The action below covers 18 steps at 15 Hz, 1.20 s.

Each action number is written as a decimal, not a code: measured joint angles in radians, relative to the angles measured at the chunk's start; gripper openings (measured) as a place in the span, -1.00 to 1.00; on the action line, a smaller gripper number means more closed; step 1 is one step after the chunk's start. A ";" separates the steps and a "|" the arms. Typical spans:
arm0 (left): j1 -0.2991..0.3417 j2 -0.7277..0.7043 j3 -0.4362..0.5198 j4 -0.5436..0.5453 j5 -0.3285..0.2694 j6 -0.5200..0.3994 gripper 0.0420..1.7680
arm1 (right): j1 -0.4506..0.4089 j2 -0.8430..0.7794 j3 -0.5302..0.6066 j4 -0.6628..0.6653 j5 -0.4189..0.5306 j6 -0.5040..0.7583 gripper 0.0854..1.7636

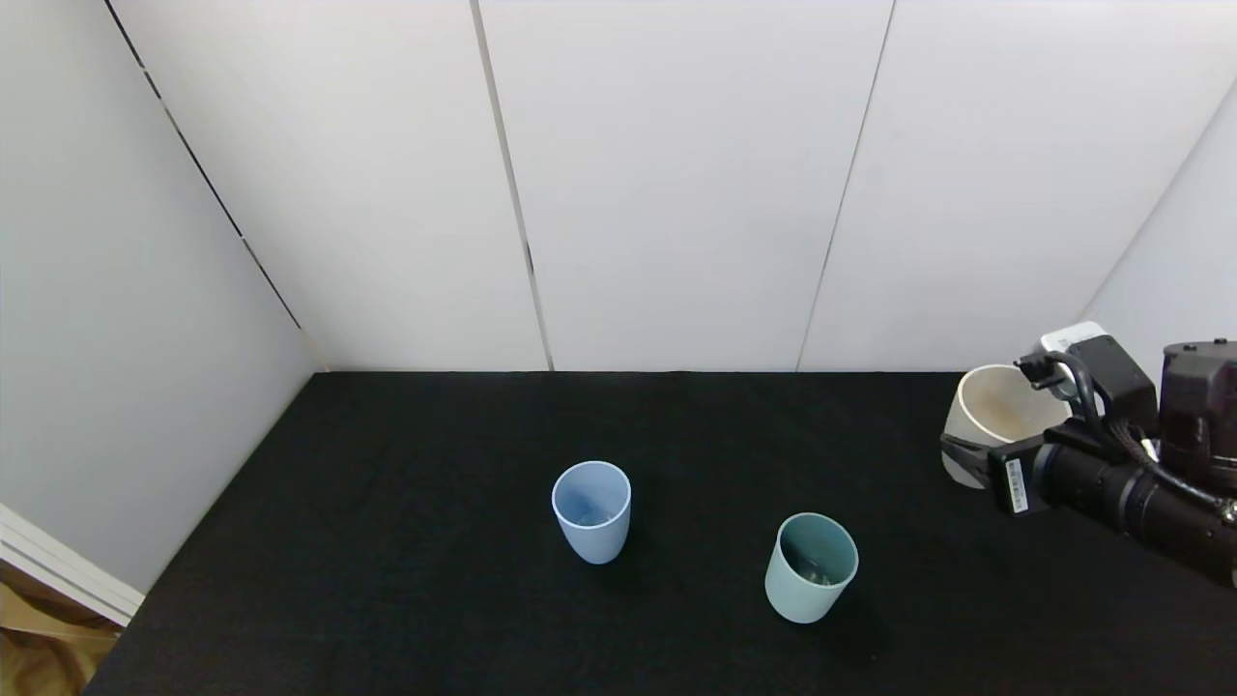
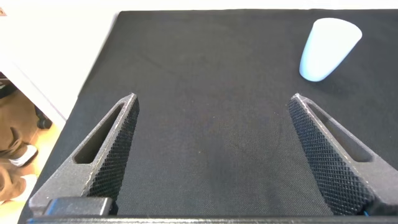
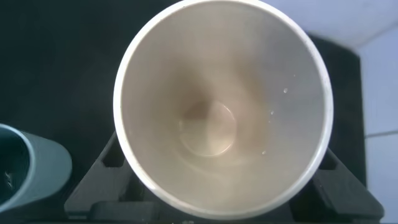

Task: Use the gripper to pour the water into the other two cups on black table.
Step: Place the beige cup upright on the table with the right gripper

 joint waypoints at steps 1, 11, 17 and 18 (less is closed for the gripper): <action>0.000 0.000 0.000 0.000 0.000 0.000 0.94 | -0.014 0.008 0.036 -0.027 0.005 0.019 0.38; 0.000 0.000 0.000 0.000 0.000 0.000 0.94 | -0.059 0.114 0.217 -0.220 0.007 0.067 0.38; 0.000 0.000 0.000 0.000 0.000 0.000 0.94 | -0.044 0.219 0.265 -0.338 0.013 0.133 0.38; 0.000 0.000 0.000 0.000 0.000 0.000 0.94 | -0.042 0.227 0.268 -0.338 0.018 0.142 0.38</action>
